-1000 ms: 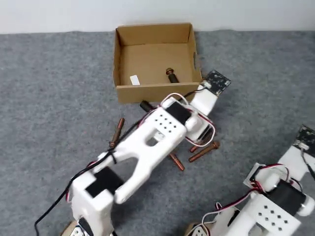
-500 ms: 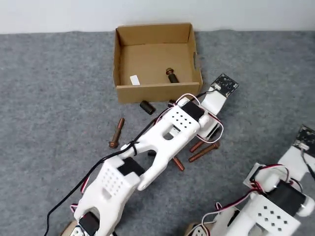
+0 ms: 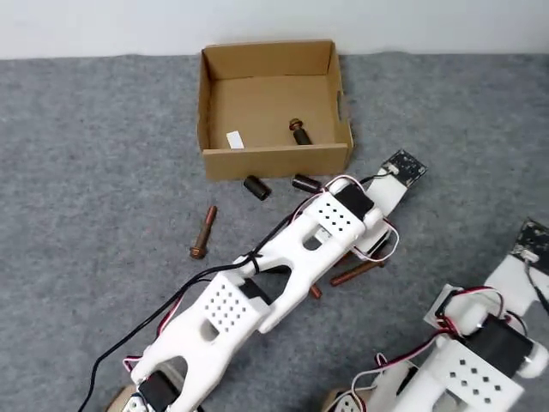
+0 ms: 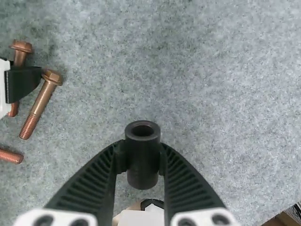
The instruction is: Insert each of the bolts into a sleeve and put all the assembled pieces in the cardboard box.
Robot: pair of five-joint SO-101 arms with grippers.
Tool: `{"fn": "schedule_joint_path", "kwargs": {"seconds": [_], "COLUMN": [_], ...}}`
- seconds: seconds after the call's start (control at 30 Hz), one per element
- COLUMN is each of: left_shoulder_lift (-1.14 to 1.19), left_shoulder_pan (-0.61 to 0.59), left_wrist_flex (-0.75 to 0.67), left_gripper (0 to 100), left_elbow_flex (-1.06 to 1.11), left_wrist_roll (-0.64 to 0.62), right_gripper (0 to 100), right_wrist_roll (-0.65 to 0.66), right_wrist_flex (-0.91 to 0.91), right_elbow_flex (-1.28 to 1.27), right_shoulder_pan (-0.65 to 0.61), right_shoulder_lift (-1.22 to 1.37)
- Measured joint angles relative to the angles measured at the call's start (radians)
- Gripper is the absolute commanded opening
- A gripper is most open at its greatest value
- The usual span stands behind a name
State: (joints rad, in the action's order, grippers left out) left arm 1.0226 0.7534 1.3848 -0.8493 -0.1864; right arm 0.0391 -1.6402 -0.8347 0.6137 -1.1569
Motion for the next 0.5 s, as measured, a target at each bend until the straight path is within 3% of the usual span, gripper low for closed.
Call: {"fn": "schedule_joint_path", "kwargs": {"seconds": [0.1, 0.5], "left_shoulder_lift": [0.063, 0.181], "left_shoulder_pan": [0.003, 0.008], "left_wrist_flex": [0.061, 0.31], "left_gripper": [1, 0], "left_elbow_flex": [-0.114, -0.646], "left_wrist_roll": [-0.002, 0.002], "right_gripper": [0.9, 0.9], "right_wrist_roll": [0.0, 0.0], "right_wrist_flex": [0.0, 0.0], "right_elbow_flex": [0.0, 0.0], "right_shoulder_pan": [0.0, 0.0], "right_shoulder_lift": [0.0, 0.0]}}
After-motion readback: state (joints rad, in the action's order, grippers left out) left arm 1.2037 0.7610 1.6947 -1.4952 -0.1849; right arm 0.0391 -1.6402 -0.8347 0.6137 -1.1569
